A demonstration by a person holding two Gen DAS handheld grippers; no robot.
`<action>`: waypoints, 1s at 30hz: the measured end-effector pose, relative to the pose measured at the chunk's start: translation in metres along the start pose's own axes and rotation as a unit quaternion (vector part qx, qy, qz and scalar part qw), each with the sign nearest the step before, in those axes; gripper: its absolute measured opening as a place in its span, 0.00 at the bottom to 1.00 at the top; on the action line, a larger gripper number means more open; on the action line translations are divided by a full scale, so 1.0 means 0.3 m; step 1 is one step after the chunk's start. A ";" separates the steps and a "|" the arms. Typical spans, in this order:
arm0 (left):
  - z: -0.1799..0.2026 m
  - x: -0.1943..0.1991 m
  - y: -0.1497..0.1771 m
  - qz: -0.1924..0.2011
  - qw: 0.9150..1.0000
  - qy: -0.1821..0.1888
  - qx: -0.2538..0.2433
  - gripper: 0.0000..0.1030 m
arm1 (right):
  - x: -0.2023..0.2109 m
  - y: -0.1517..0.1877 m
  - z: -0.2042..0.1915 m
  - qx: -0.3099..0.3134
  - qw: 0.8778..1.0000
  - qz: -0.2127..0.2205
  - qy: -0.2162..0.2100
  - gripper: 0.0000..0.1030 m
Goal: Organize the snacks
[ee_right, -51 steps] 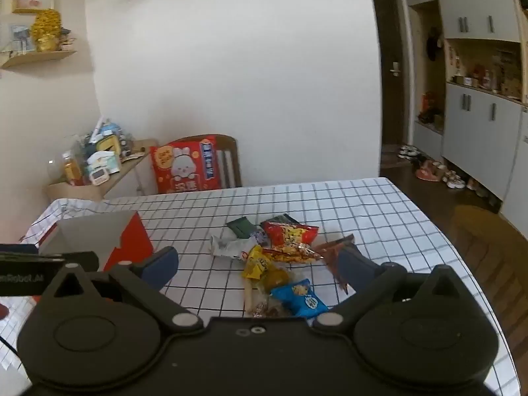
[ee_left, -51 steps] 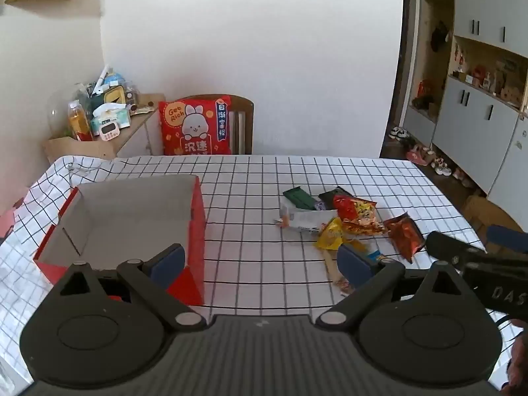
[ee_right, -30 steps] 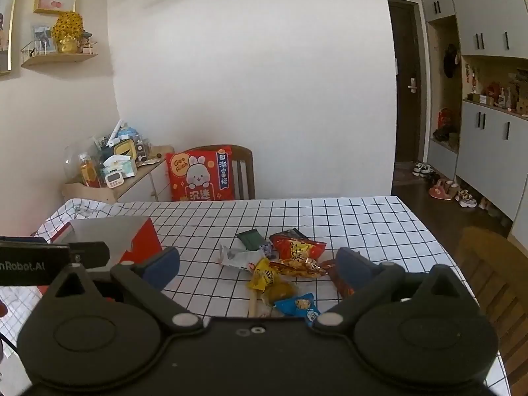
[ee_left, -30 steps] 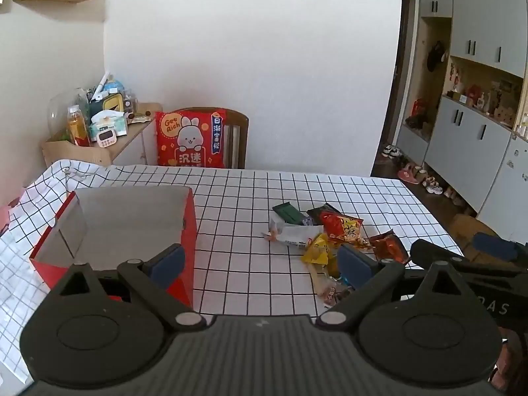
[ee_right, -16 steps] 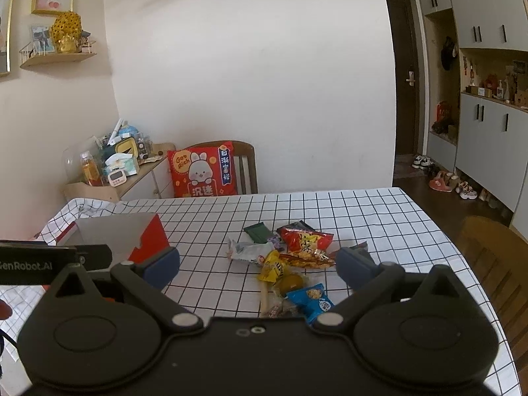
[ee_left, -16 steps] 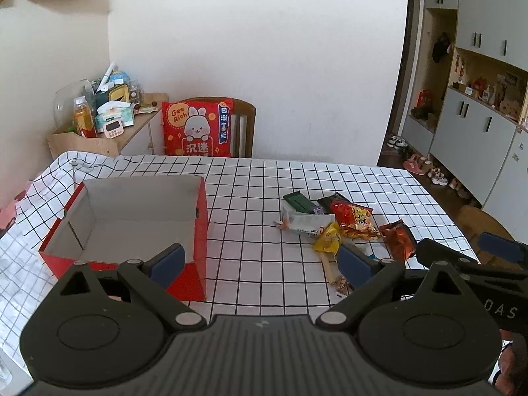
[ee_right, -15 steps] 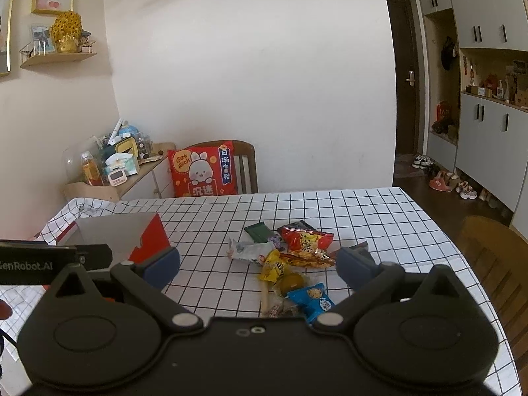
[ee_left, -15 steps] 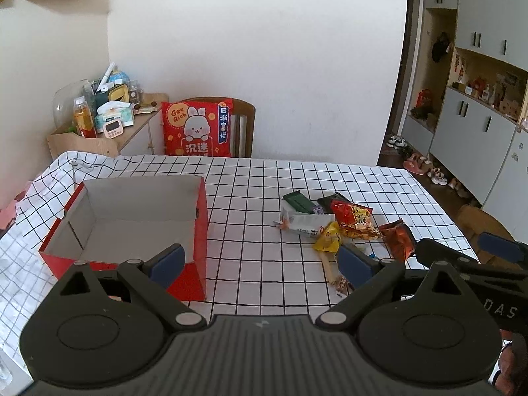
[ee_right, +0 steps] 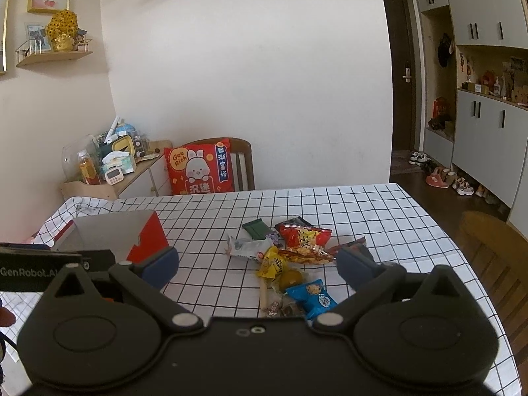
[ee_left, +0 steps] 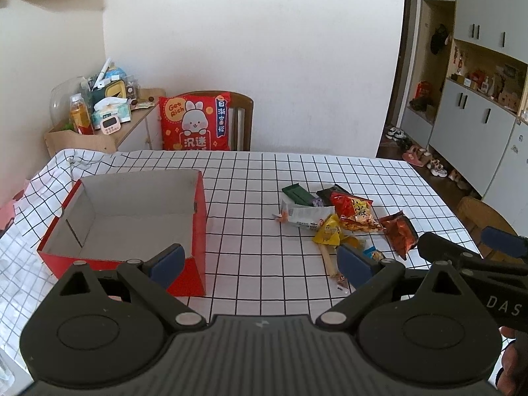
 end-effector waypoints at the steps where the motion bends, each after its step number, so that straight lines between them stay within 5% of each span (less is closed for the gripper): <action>1: 0.000 -0.001 -0.001 0.000 1.000 0.001 0.000 0.96 | 0.000 0.000 0.000 0.000 1.000 0.001 0.000 1.00; 30: 0.002 -0.014 -0.007 -0.002 1.000 0.006 -0.004 0.96 | 0.000 -0.001 -0.009 0.005 1.000 0.000 -0.001 0.99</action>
Point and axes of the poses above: each gripper's, at about its wrist camera, not at the fingertips, and x roughly against the way its jaws point, z to its right, y to its underside, the point moved 5 cm from there along -x, roughly the way its jaws point, and after that the axes turned 11 degrees about -z, right-handed, at the moved point
